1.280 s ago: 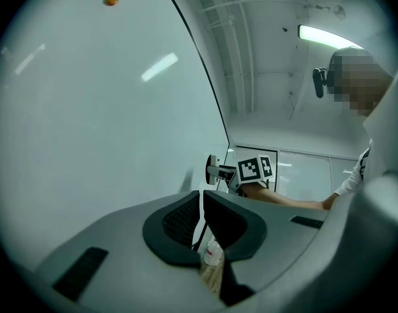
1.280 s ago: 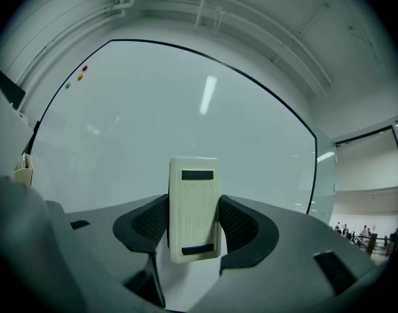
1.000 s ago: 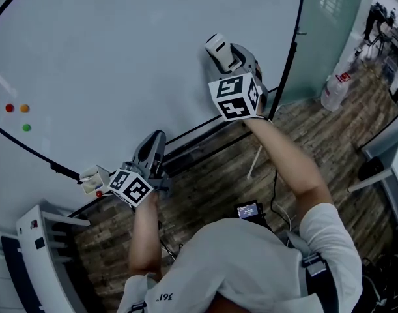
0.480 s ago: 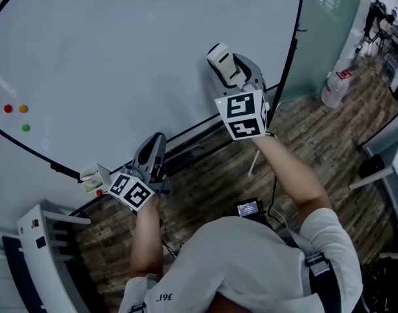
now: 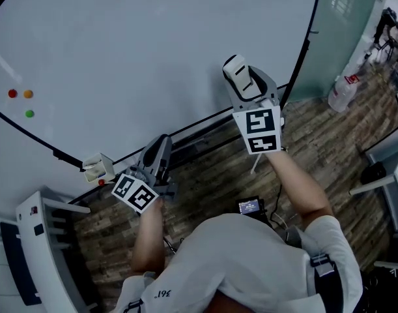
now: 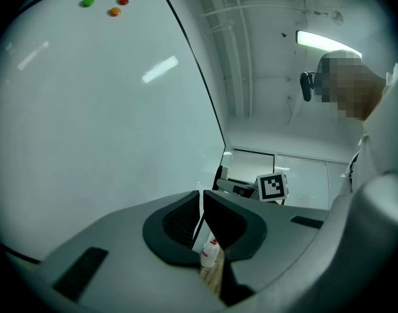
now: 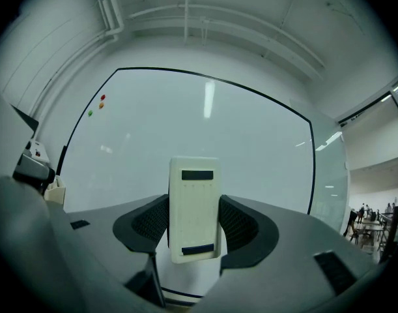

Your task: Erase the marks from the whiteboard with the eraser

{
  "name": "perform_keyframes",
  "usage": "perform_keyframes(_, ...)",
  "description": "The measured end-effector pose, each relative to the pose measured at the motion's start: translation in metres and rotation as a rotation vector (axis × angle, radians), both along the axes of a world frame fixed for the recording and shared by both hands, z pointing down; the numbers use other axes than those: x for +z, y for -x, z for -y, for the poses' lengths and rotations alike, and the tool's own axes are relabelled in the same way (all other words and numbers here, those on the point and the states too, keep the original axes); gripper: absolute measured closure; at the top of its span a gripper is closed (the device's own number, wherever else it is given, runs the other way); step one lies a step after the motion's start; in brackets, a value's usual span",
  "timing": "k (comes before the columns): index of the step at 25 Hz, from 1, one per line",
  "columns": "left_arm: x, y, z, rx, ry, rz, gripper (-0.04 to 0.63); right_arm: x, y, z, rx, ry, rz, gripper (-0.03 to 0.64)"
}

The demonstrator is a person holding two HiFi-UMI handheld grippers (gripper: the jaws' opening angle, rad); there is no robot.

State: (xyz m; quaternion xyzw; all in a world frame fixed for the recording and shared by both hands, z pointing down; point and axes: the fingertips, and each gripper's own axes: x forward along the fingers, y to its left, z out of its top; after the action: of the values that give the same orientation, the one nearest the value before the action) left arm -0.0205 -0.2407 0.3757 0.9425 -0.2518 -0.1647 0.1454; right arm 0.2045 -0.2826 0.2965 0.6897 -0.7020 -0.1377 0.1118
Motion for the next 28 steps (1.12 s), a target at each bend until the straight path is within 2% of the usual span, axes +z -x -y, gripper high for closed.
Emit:
perform_keyframes(13, 0.024, -0.003, -0.014, 0.012, 0.053, 0.004, 0.581, 0.037, -0.003, -0.018, -0.014, 0.052, 0.084, 0.364)
perform_keyframes(17, 0.033, -0.003, -0.019, 0.015, 0.071, 0.004, 0.581, 0.058, -0.002, -0.028, -0.022, 0.091, 0.135, 0.364)
perform_keyframes(28, 0.057, 0.001, -0.031, 0.006, 0.132, 0.006, 0.581, 0.106, -0.007, -0.038, -0.028, 0.187, 0.169, 0.364)
